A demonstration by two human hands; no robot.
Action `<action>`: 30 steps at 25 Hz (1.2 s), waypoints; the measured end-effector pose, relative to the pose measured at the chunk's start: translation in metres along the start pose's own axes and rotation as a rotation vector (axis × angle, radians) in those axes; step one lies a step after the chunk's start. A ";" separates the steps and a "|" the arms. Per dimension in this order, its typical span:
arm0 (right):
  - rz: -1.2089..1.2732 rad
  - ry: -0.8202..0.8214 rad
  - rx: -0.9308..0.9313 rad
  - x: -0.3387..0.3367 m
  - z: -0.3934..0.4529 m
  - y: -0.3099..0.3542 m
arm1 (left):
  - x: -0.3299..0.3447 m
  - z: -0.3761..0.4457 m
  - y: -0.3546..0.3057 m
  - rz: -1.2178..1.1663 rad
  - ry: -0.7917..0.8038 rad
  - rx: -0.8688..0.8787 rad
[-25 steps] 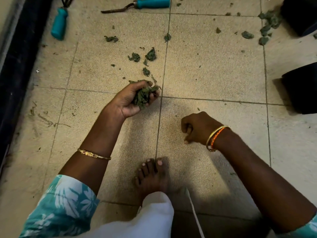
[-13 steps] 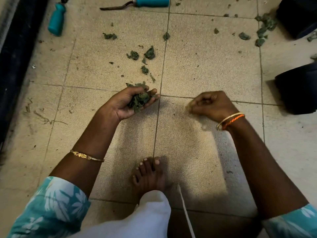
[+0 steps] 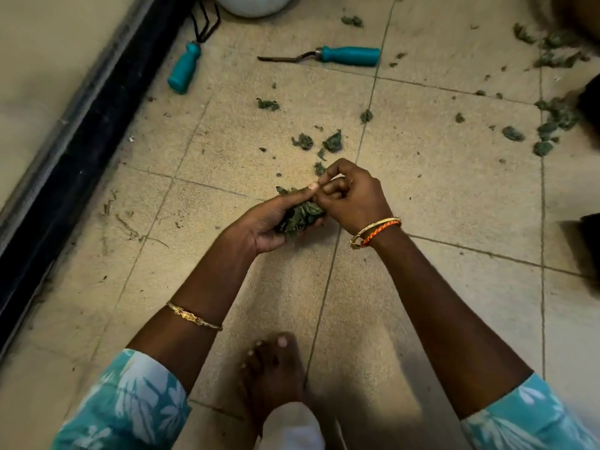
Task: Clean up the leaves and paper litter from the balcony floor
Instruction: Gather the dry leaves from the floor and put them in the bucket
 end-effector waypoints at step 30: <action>0.505 -0.058 0.300 -0.010 0.062 -0.034 | -0.074 0.011 -0.033 -0.125 -0.221 0.057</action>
Point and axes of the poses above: each hand's wrist, its own z-axis towards the middle knuckle, its own x-axis out of the palm, y = z × x, the point moved 10 cm from there along z, towards the middle knuckle, and after that the axes turned 10 degrees about -y, right-handed, at the moved point
